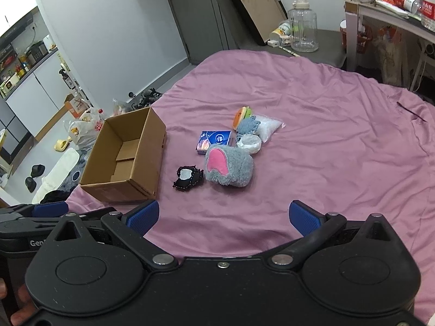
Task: Organize soft objects
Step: 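Move the left tool to the grey plush and close on it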
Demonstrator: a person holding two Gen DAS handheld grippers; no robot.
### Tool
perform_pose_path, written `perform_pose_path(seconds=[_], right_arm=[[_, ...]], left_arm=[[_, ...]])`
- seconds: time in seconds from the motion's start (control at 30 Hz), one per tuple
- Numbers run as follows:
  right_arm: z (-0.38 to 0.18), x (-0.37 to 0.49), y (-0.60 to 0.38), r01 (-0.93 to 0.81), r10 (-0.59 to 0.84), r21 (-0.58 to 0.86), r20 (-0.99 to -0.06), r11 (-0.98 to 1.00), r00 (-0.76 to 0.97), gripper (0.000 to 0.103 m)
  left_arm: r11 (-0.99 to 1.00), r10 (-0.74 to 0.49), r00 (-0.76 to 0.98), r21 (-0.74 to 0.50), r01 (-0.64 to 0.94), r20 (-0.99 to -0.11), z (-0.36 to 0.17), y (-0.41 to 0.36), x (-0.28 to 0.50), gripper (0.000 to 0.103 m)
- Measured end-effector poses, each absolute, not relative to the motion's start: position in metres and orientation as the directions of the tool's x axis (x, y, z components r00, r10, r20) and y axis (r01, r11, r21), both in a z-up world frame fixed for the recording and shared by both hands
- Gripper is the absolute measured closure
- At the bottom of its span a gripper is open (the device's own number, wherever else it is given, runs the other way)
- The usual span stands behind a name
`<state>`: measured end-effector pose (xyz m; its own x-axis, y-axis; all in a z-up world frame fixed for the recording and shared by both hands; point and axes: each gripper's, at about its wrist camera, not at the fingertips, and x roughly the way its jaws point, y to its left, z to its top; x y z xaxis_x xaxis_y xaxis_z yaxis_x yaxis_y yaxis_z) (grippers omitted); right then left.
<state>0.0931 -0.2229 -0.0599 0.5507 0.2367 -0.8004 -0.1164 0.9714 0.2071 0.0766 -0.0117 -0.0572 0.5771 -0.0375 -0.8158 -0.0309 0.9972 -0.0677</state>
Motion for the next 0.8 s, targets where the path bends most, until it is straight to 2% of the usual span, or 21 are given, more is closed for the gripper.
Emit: perform_pose_path(seconds=[0.3,0.57,0.8], right_arm=[[-0.081,0.124,-0.226,-0.079,0.257,0.254,-0.814,0.964,0.521,0.000],[-0.106,0.150,-0.238,0.030,0.274,0.337,-0.812,0.941,0.515,0.003],[-0.131,0.173,-0.251,0.121,0.320,0.430,-0.806,0.894,0.498,0.012]], left_arm=[[0.994,-0.061,0.546,-0.102,-0.046,-0.836,-0.073,-0.008,0.108,0.005],[0.988,-0.092,0.525,-0.143,-0.057,-0.846,-0.088,-0.008,0.134,0.008],[0.979,-0.133,0.517,-0.193,-0.065,-0.846,-0.101,-0.017,0.160,0.021]])
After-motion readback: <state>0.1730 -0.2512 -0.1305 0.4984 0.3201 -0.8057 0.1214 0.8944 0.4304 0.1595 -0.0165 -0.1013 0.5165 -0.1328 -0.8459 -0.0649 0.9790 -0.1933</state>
